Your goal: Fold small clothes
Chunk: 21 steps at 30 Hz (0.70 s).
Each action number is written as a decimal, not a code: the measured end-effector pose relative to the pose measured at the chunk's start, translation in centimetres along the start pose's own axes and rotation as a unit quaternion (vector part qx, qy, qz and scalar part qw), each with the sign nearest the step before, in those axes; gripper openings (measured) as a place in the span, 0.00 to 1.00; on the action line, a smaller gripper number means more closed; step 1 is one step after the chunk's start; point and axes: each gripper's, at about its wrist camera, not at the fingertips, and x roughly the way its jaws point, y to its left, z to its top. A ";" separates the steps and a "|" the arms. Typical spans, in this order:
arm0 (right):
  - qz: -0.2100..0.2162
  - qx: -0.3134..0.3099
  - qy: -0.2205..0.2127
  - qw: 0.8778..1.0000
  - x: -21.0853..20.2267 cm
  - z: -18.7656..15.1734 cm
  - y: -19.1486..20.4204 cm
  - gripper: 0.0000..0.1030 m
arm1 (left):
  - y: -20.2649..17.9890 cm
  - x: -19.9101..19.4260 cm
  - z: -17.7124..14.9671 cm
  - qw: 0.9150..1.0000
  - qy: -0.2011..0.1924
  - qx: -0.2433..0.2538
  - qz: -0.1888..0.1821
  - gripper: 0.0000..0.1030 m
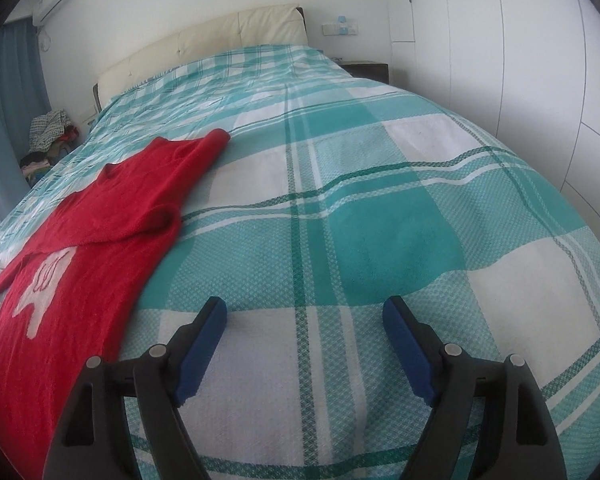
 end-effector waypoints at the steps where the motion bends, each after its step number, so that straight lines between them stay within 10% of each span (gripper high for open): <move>1: 0.000 -0.001 0.000 1.000 0.0 -0.1 0.1 0.79 | -0.1 0.0 0.0 1.000 0.001 0.003 0.000 0.99; 21: -0.001 -0.004 0.002 1.000 0.1 -0.1 0.2 0.81 | 0.1 0.0 -0.1 1.000 0.003 0.002 0.004 0.99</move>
